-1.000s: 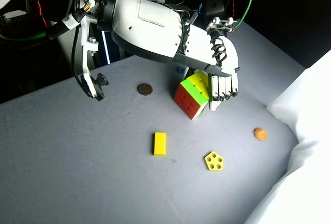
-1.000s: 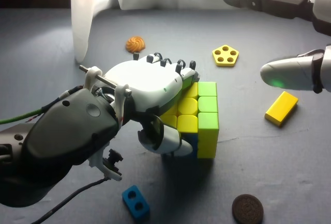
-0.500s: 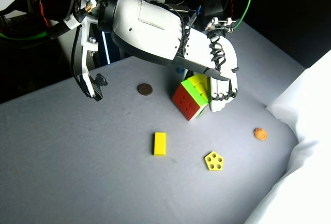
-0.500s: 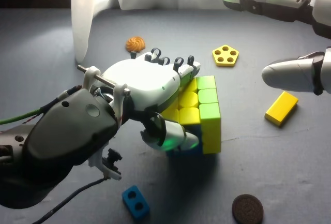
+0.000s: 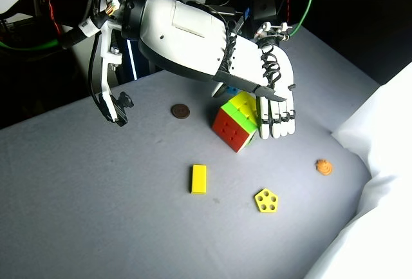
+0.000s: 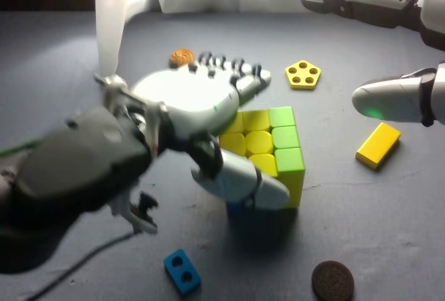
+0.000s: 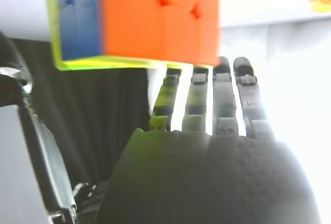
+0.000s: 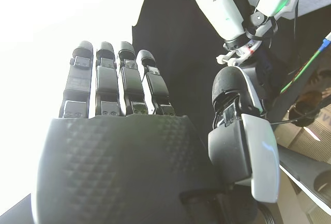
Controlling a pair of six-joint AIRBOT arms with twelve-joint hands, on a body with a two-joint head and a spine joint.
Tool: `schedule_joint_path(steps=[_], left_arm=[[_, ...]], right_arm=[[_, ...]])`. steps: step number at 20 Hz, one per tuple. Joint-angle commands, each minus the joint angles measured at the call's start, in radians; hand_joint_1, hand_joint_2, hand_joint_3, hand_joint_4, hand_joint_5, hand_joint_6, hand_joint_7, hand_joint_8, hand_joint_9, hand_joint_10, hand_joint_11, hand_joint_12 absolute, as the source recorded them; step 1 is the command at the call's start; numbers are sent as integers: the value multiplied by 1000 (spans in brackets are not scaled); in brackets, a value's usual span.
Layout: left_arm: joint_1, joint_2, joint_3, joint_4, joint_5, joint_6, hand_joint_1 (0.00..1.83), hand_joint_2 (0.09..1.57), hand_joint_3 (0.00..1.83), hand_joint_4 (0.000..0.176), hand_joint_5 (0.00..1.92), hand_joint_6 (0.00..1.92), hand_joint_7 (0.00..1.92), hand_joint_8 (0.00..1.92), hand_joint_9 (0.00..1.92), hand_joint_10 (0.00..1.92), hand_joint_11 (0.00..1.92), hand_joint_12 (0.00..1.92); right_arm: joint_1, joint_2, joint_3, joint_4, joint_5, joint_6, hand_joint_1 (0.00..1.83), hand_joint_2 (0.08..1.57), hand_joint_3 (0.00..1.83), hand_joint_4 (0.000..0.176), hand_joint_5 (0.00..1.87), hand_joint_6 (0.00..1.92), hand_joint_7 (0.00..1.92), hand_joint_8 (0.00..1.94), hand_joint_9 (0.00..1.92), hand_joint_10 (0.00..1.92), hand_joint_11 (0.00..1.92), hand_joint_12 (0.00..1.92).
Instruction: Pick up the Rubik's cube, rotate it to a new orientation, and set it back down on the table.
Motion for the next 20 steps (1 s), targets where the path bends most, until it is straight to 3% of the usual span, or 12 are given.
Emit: schedule_joint_path(steps=[1, 5, 6, 9, 10, 11, 12, 13, 15, 16, 18, 20], left_arm=[[-31, 24, -8, 13, -24, 41, 418, 812, 0, 40, 0, 0, 0, 0, 0, 0, 0, 0], [-112, 106, -48, -47, 48, 121, 473, 854, 7, 12, 0, 0, 0, 0, 0, 0, 18, 8], [-128, 123, -58, -55, 63, 123, 454, 881, 0, 10, 14, 0, 113, 9, 108, 12, 3, 336], [-172, 144, -58, -56, 183, 128, 453, 934, 3, 3, 218, 20, 429, 60, 392, 89, 0, 916], [-187, 145, -54, -56, 225, 128, 447, 954, 7, 0, 268, 28, 478, 75, 433, 108, 0, 995], [-200, 145, -51, -56, 252, 128, 447, 954, 7, 0, 268, 28, 478, 75, 433, 108, 0, 995], [-221, 145, -45, -52, 277, 128, 443, 980, 6, 0, 405, 27, 305, 644, 272, 699, 0, 1138], [-243, 145, -40, -46, 298, 128, 420, 998, 2, 0, 435, 32, 212, 904, 192, 950, 0, 1188], [-285, 145, -36, -33, 306, 128, 423, 1005, 0, 0, 598, 127, 234, 1183, 221, 1217, 13, 1313], [-303, 146, -35, -29, 306, 128, 424, 1020, 0, 0, 561, 412, 314, 1169, 280, 1201, 22, 1330], [-331, 148, -34, -25, 306, 128, 428, 1039, 1, 0, 477, 869, 387, 1187, 362, 1171, 67, 1406], [-345, 148, -35, -25, 306, 129, 476, 1043, 0, 0, 490, 976, 347, 1374, 305, 1403, 98, 1525]], right_arm=[[18, 6, -3, 13, 115, 1, 0, 1283, 3, 0, 0, 0, 51, 0, 10, 1, 0, 0], [18, 6, -3, 13, 115, 0, 0, 1282, 2, 0, 0, 0, 69, 6, 24, 6, 0, 0], [18, 6, -3, 13, 115, 0, 0, 1285, 3, 0, 44, 18, 131, 30, 79, 29, 32, 15], [18, 6, -3, 13, 115, -1, 0, 1295, 0, 0, 191, 34, 303, 46, 242, 82, 0, 557], [18, 6, -3, 13, 115, -2, 0, 1297, 0, 0, 264, 59, 395, 73, 316, 133, 0, 828], [18, 6, -3, 13, 115, -2, 0, 1297, 0, 0, 264, 59, 395, 73, 316, 133, 0, 828], [18, 6, -3, 13, 116, -2, 0, 1296, 0, 0, 340, 53, 506, 73, 194, 676, 0, 1078], [18, 6, -3, 13, 116, -2, 0, 1295, 0, 0, 379, 65, 548, 101, 160, 895, 0, 1198], [18, 6, -3, 13, 116, -4, 0, 1297, 0, 0, 441, 207, 466, 737, 223, 1292, 0, 1660], [18, 6, -3, 13, 116, -5, 0, 1297, 0, 0, 343, 536, 344, 1070, 212, 1475, 0, 1869], [18, 6, -3, 13, 116, -5, 0, 1300, 1, 0, 277, 1096, 351, 1371, 285, 1662, 73, 1919], [18, 6, -3, 13, 116, -5, 0, 1301, 0, 0, 326, 1323, 430, 1495, 303, 1773, 88, 1921]])
